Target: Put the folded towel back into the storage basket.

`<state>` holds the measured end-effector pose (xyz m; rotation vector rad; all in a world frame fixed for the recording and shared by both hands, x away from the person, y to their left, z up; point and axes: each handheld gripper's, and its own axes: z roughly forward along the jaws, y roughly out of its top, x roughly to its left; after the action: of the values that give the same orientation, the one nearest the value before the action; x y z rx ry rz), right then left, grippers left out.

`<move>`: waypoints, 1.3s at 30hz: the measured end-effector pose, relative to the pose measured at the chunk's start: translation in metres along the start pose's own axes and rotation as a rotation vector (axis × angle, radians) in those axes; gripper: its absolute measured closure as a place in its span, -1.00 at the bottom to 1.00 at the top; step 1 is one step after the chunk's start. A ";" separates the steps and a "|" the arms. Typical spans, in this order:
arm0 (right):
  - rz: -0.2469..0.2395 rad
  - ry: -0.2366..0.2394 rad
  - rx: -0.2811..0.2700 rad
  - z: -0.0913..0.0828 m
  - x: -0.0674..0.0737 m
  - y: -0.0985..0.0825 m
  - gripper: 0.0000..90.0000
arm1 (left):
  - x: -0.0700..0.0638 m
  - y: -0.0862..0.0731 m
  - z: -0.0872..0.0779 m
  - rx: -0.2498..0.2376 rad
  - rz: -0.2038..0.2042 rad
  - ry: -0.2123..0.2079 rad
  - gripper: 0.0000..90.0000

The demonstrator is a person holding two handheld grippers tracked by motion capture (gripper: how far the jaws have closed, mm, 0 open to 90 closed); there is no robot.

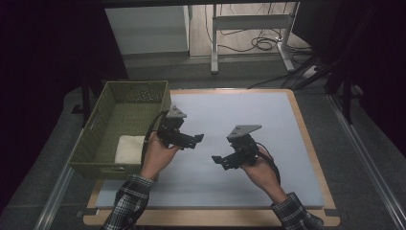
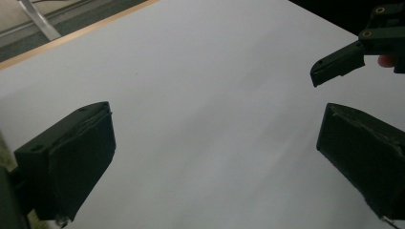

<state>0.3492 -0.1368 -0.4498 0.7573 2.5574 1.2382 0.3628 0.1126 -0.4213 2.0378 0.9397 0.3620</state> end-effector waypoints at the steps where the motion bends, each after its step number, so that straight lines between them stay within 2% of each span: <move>1: 0.004 -0.004 -0.001 -0.002 -0.002 -0.002 -0.87 | -0.003 0.000 0.003 0.001 0.004 -0.006 -1.00; 10: 0.010 -0.044 0.010 -0.021 -0.015 -0.023 -0.87 | -0.026 -0.002 0.031 0.011 0.031 -0.059 -1.00; 17: 0.034 -0.067 0.004 -0.035 -0.026 -0.039 -0.87 | -0.040 -0.011 0.040 0.005 0.049 -0.084 -1.00; 24: 0.056 -0.093 0.000 -0.050 -0.036 -0.054 -0.87 | -0.049 -0.029 0.040 0.018 0.052 -0.080 -1.00; 29: 0.069 -0.102 -0.002 -0.060 -0.039 -0.065 -0.87 | -0.051 -0.041 0.039 0.022 0.049 -0.072 -1.00; 39: 0.081 -0.131 -0.007 -0.081 -0.043 -0.085 -0.87 | -0.057 -0.063 0.022 0.016 0.066 -0.029 -1.00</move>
<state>0.3236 -0.2587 -0.4668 0.9175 2.4379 1.1788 0.3057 0.0817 -0.4803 2.0869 0.8626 0.3605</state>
